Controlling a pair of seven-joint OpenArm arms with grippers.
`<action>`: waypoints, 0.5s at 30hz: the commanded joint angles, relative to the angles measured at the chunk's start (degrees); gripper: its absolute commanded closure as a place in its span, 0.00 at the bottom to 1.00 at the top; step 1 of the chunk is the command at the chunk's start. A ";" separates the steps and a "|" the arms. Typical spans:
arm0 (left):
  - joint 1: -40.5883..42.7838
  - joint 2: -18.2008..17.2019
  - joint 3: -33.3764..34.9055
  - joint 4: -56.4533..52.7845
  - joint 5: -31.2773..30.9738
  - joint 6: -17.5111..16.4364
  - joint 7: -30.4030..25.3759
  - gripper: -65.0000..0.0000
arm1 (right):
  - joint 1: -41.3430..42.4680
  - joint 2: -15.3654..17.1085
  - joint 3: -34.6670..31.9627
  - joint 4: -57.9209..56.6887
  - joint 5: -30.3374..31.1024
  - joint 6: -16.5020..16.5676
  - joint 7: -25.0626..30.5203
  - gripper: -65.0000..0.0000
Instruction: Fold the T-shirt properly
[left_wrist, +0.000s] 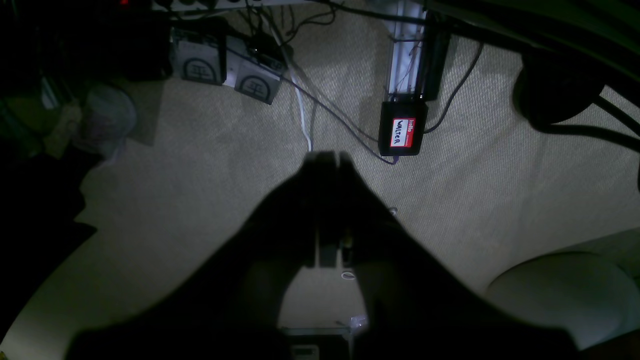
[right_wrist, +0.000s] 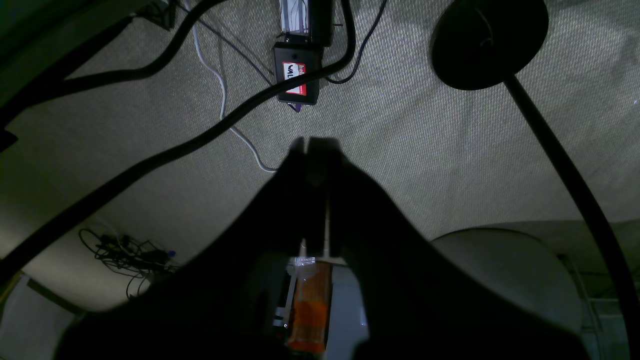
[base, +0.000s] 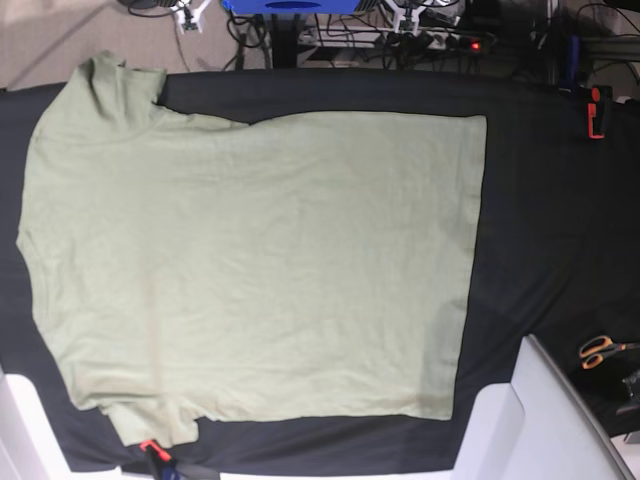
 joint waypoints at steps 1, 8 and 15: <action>0.58 -0.15 0.01 0.03 -0.12 0.27 0.12 1.00 | -0.37 0.23 0.03 0.19 -0.03 0.45 -0.25 0.99; 6.56 -1.47 0.54 8.03 0.41 0.27 0.12 1.00 | -4.15 1.11 0.30 3.71 0.23 0.45 -0.25 0.99; 19.31 -5.86 0.01 28.07 -0.03 0.27 0.12 1.00 | -18.57 2.60 12.08 27.09 0.23 0.62 -9.75 0.99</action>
